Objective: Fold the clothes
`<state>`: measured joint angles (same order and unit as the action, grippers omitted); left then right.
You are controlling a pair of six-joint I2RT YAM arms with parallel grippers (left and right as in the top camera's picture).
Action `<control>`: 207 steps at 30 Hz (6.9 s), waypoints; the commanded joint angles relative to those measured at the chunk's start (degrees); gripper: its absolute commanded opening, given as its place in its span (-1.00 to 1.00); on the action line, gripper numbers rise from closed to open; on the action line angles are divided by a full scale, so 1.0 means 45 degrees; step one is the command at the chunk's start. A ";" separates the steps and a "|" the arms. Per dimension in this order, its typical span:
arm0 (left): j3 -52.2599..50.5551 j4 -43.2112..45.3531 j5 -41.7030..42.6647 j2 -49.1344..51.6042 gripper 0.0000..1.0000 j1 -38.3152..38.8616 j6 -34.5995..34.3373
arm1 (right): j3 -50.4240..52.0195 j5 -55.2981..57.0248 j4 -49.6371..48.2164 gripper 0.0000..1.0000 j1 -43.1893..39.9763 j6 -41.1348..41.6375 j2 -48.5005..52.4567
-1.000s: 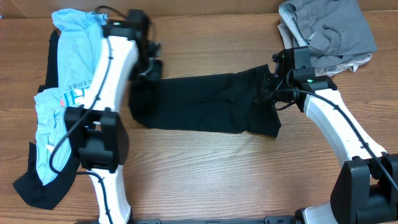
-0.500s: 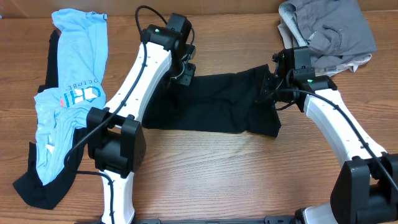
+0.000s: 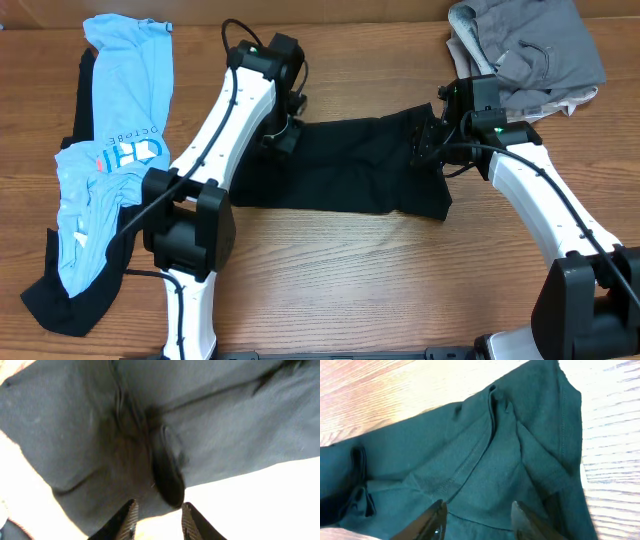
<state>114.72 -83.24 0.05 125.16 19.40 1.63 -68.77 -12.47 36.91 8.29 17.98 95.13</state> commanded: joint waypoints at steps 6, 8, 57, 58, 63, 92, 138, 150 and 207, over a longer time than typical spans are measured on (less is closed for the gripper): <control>-0.0724 0.0243 -0.2113 0.0165 -0.85 -0.0136 -0.0146 | 0.0058 0.0087 0.0000 -0.06 0.0024 -0.0005 0.0034; -0.1287 0.0690 -0.2113 0.0170 -0.92 -0.0214 -0.0277 | 0.0058 0.0087 -0.0005 -0.05 0.0024 -0.0053 0.0034; -0.0806 0.1195 -0.0806 0.0189 0.11 0.0908 -0.1200 | 0.0058 0.1190 0.0534 0.78 0.0000 -0.0092 0.0039; -0.0923 0.1224 -0.0797 0.0185 0.19 0.0908 -0.1098 | 0.0058 0.1190 0.0539 0.79 0.0000 -0.0092 0.0039; -0.2055 0.1972 -0.0806 0.0189 0.25 0.0908 -0.0665 | 0.0058 0.1190 0.0539 0.79 0.0000 -0.0092 0.0039; -0.3453 0.3206 -0.2705 0.0180 -0.92 0.0908 -0.2186 | 0.0058 0.1195 0.0534 0.79 0.0000 -0.0097 0.0039; 0.0233 0.2370 -0.0325 0.0835 -0.17 0.2769 -0.2079 | 0.0058 0.1195 0.0583 0.79 0.0000 -0.0097 0.0039; 0.0238 0.1268 -0.2934 0.0962 1.00 0.2375 -0.2084 | 0.0058 0.1190 0.0593 0.79 0.0000 -0.0092 0.0039; 0.4138 -0.0874 -0.1365 0.0957 0.99 -0.1579 -0.2123 | 0.0058 -0.3589 -0.0384 1.00 -0.2123 -0.2098 0.3327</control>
<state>131.68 -86.70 -7.70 129.56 11.92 -8.45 -68.73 -26.28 36.01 -1.23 9.39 108.75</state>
